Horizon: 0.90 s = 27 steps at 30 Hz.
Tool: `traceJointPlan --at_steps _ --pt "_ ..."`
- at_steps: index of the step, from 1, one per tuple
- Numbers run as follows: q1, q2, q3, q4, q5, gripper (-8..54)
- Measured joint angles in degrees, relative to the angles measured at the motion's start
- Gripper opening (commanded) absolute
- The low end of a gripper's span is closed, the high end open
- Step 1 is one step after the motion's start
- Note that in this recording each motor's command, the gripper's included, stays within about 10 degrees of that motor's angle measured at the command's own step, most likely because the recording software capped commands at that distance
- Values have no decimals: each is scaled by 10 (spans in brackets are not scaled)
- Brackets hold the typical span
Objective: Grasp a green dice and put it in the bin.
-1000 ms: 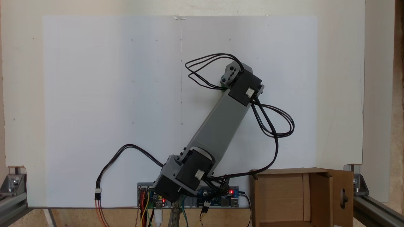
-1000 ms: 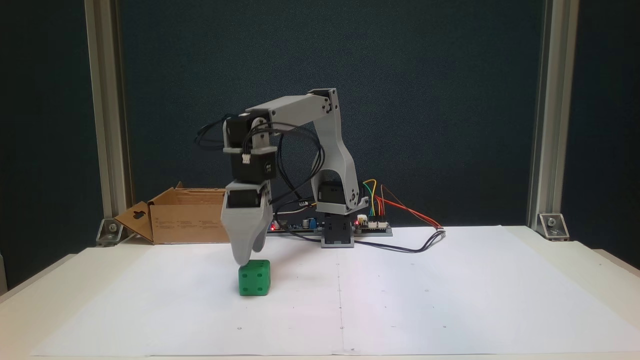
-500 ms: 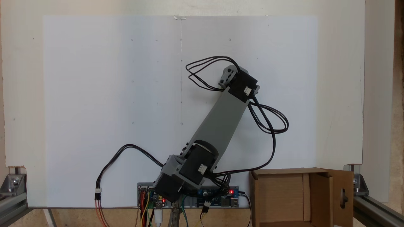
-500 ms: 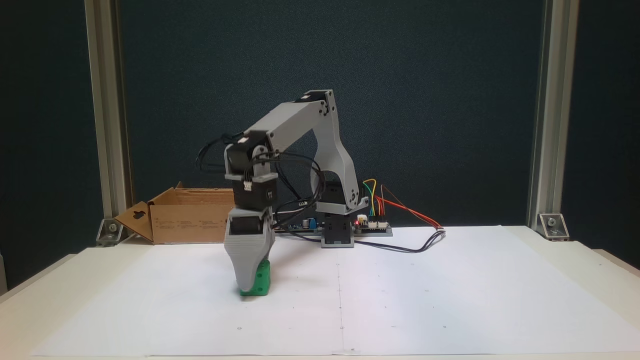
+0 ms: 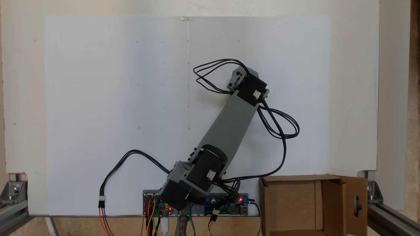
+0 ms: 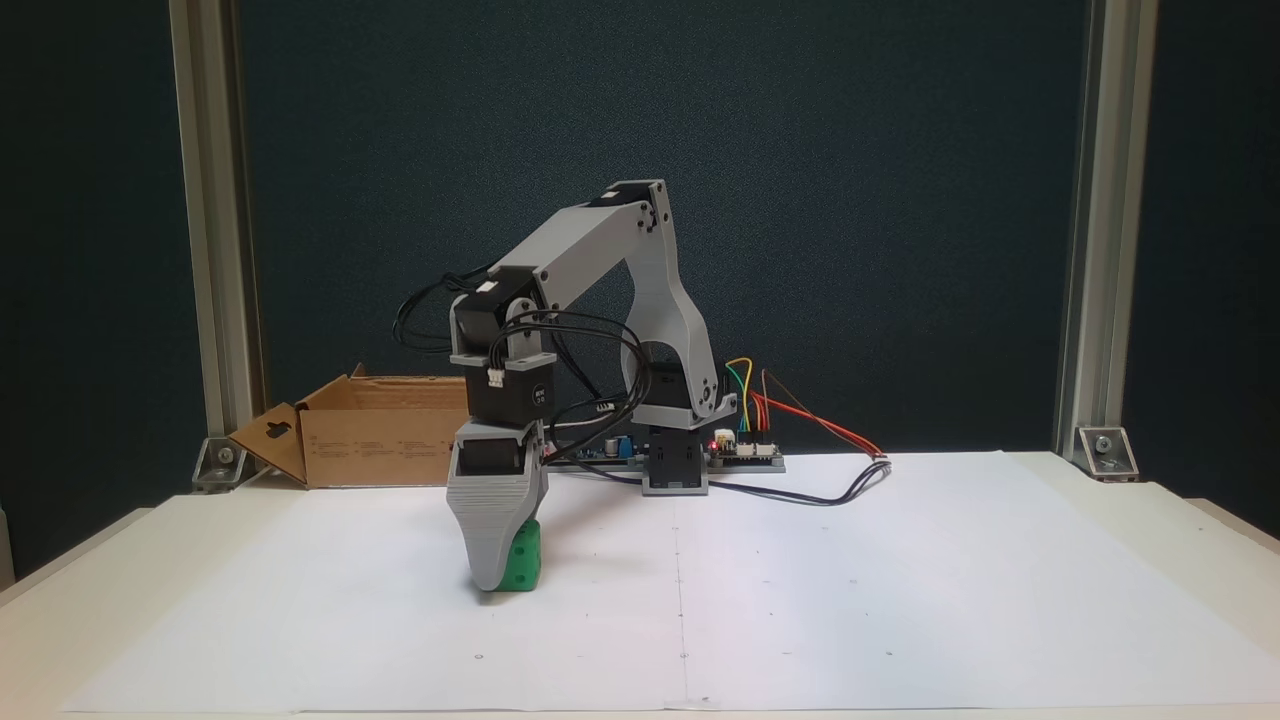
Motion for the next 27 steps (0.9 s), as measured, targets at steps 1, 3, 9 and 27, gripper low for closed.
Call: traceJointPlan --at_steps 1,3,9,27 --pt "-1 -2 0 0 0 425" --pt "-1 0 0 0 0 422" --pt "-3 -4 0 -4 0 422" --pt "-4 -6 33 -64 0 279"
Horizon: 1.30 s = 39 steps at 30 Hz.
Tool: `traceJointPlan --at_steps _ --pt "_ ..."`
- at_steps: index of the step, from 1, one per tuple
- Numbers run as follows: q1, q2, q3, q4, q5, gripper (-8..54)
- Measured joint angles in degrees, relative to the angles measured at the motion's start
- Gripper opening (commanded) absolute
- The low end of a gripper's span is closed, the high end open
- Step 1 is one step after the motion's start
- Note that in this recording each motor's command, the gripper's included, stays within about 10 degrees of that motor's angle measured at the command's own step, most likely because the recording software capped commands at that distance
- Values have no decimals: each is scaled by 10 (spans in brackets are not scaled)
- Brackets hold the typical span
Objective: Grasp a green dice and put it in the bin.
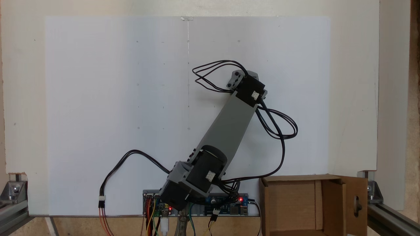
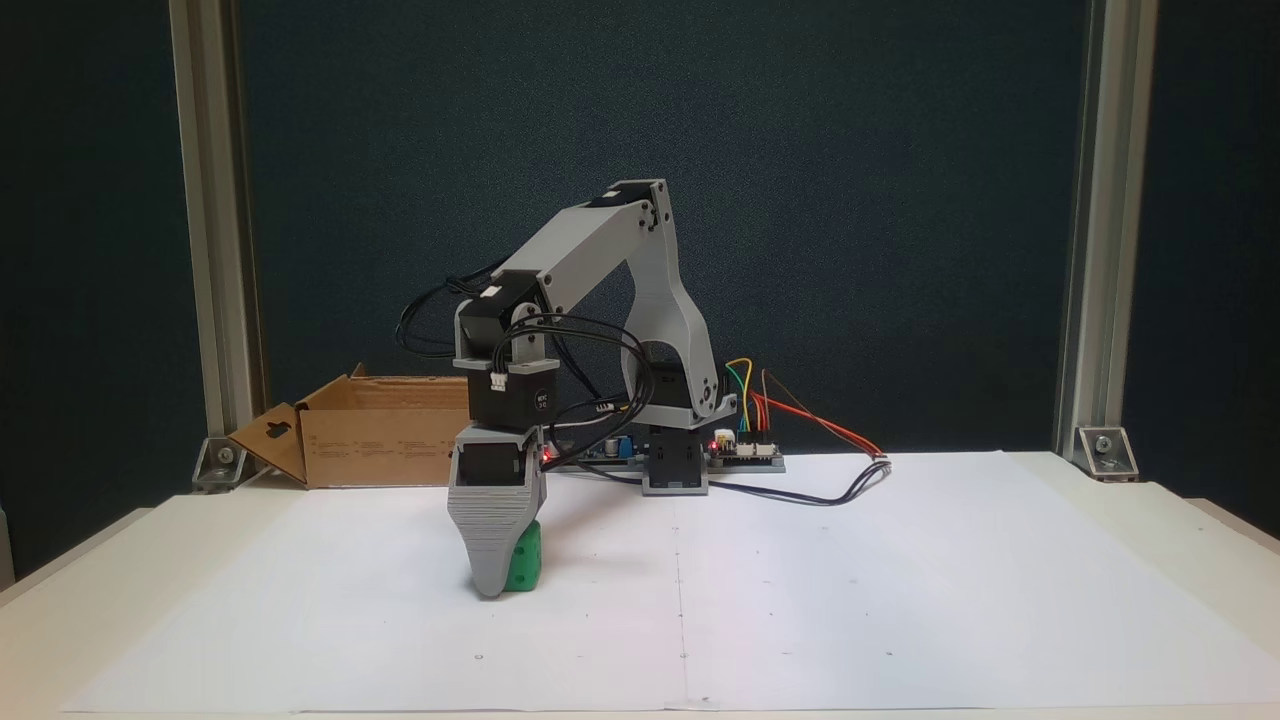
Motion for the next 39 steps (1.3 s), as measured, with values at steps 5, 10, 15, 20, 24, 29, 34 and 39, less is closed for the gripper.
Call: traceJointPlan --at_steps 5,10,15,20,24,29,34,39 --pt "1 0 6 -10 0 120" --pt "1 1 9 -15 0 115" --pt "0 39 17 -26 11 115" --pt "-4 120 2 54 79 115" --pt "-4 193 -72 158 142 115" --pt "-1 261 -156 276 192 115" --pt "15 298 -216 361 229 115" --pt "119 307 -256 371 232 115"
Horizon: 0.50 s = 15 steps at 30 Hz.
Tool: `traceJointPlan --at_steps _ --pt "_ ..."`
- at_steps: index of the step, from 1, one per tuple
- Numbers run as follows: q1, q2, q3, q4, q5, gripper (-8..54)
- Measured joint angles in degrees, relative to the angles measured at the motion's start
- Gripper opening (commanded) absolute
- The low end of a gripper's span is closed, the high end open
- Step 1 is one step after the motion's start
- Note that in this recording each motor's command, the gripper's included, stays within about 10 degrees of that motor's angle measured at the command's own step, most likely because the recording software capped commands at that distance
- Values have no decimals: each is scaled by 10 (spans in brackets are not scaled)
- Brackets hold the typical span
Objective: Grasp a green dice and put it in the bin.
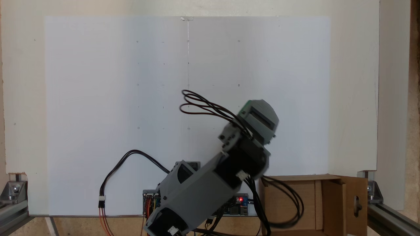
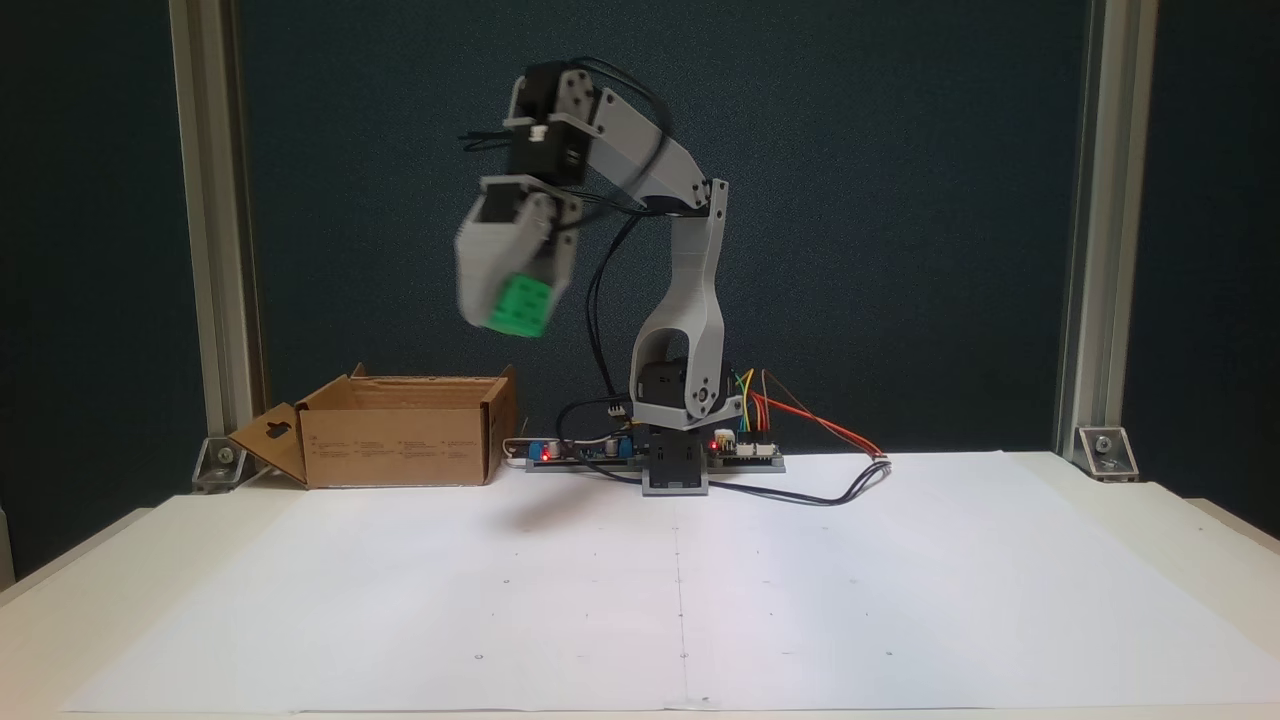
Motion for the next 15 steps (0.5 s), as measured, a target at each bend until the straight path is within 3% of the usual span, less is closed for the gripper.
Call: traceJointPlan --at_steps 10,15 --pt "301 -4 -61 10 0 115" --pt "414 -71 -101 9 1 115"
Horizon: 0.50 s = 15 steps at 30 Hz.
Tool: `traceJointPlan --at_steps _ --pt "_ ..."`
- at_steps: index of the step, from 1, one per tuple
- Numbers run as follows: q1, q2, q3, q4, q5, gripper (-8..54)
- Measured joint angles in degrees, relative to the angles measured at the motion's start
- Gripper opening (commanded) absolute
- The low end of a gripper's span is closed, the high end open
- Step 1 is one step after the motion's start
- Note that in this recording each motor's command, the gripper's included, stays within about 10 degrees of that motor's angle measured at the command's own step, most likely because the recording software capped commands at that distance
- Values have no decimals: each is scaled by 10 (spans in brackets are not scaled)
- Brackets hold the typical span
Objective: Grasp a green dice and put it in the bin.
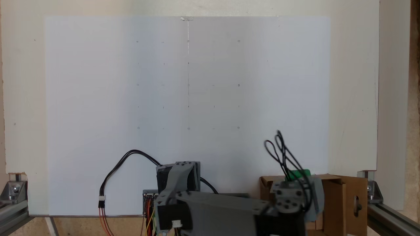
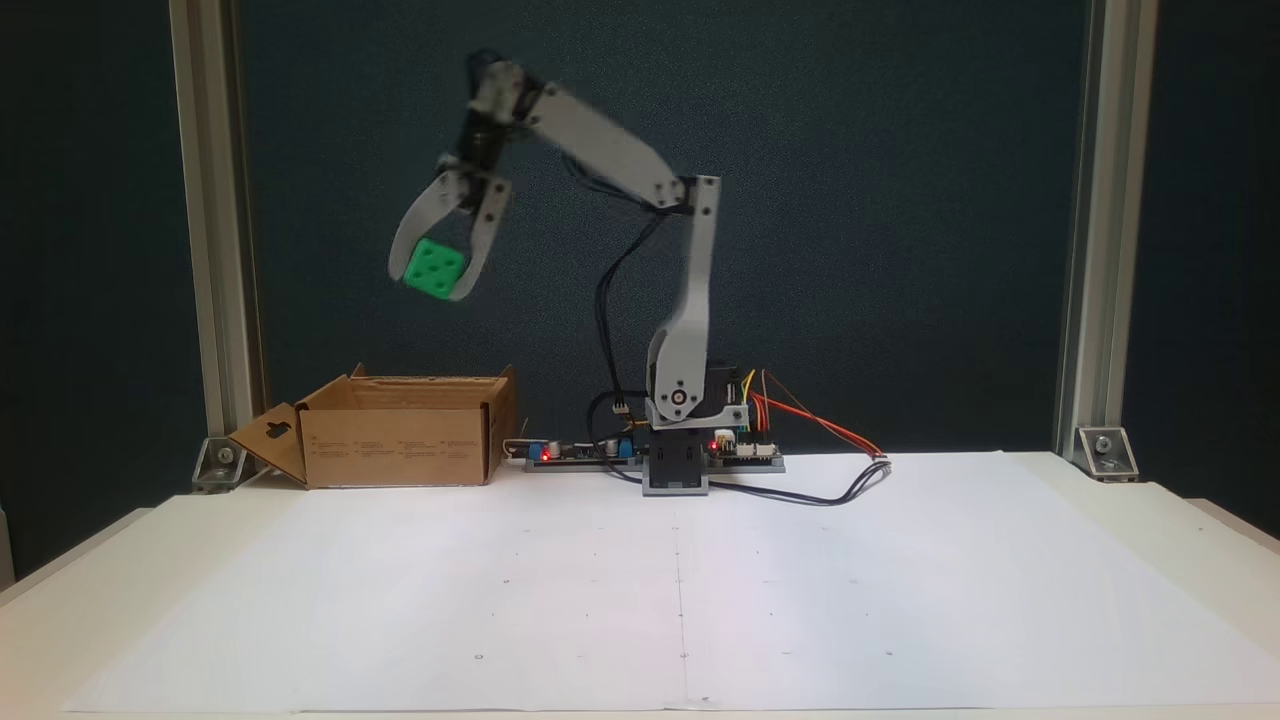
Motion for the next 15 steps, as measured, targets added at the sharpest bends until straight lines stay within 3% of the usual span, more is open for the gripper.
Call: traceJointPlan --at_steps 15 --pt "171 -217 0 -76 -4 115"
